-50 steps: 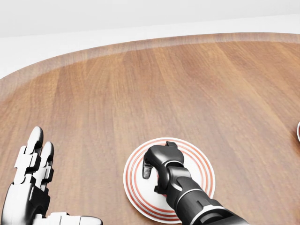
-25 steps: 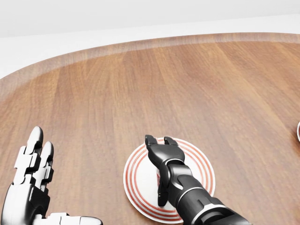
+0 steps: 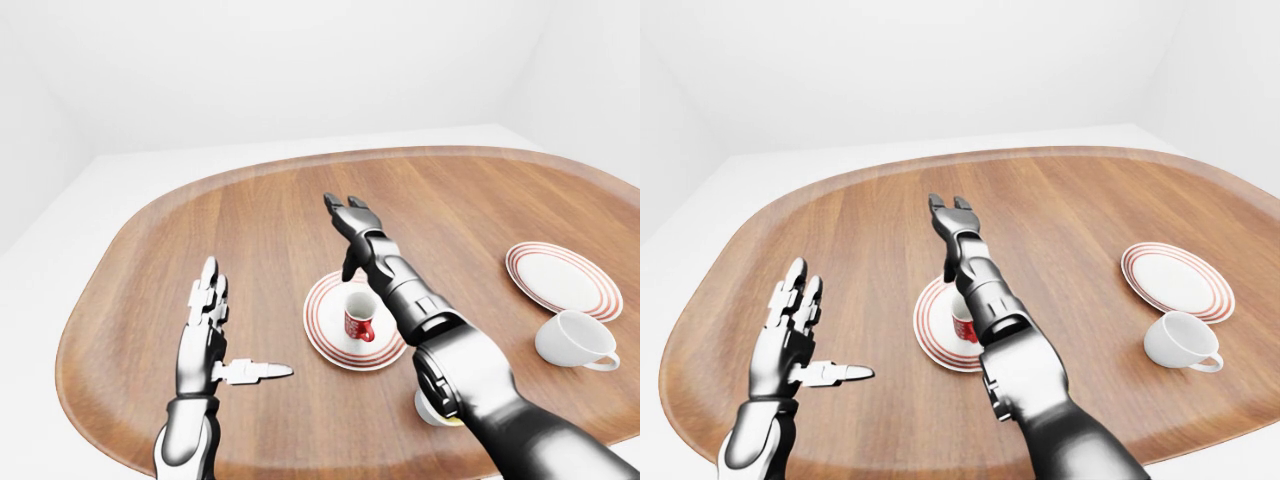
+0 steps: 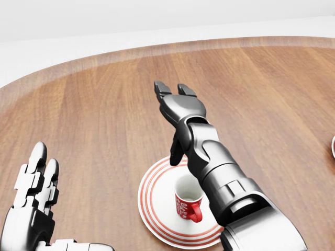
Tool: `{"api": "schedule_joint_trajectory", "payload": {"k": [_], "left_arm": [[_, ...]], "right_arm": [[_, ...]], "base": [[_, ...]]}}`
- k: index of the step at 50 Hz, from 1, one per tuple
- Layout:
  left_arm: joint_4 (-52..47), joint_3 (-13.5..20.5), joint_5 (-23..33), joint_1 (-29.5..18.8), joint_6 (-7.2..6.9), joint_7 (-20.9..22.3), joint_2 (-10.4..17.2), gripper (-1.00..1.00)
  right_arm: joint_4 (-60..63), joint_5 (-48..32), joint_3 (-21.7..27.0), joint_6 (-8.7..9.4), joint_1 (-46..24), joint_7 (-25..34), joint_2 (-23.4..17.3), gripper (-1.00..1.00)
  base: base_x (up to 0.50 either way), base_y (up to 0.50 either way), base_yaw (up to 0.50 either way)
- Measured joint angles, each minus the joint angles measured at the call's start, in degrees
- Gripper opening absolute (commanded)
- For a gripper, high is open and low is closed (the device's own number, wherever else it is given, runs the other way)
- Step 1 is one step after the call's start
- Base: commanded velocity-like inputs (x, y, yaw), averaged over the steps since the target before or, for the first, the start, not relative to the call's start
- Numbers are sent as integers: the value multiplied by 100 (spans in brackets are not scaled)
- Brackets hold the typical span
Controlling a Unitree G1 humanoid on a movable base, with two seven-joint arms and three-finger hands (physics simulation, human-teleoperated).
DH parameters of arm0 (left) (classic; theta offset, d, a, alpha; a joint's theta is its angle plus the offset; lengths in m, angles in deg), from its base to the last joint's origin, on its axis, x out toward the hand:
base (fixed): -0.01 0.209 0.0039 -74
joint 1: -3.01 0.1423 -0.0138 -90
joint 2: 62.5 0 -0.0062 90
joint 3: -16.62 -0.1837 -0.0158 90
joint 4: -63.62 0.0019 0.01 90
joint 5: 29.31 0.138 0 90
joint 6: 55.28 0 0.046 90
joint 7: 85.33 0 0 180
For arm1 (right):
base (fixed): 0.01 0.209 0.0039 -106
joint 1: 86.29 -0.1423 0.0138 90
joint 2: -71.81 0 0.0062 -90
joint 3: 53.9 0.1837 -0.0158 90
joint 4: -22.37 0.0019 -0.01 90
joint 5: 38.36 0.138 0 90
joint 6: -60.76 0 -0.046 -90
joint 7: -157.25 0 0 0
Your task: Put the red mug on the left plate.
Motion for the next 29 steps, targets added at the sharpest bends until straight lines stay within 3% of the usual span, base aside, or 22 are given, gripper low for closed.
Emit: {"api": "schedule_joint_trajectory", "payload": {"k": [10,20,29], "left_arm": [[-42,1,0,43,9,-10,-6,100],[-105,1,7,108,27,-22,-21,100],[-152,-9,21,138,19,-34,-23,100]], "right_arm": [[2069,-157,30,0,838,951,-515,100],[5436,-715,655,0,3040,2589,-1092,100],[8324,-645,1595,0,4884,3574,-1170,100]], "base": [[0,0,0],[0,0,0],[0,0,0]]}}
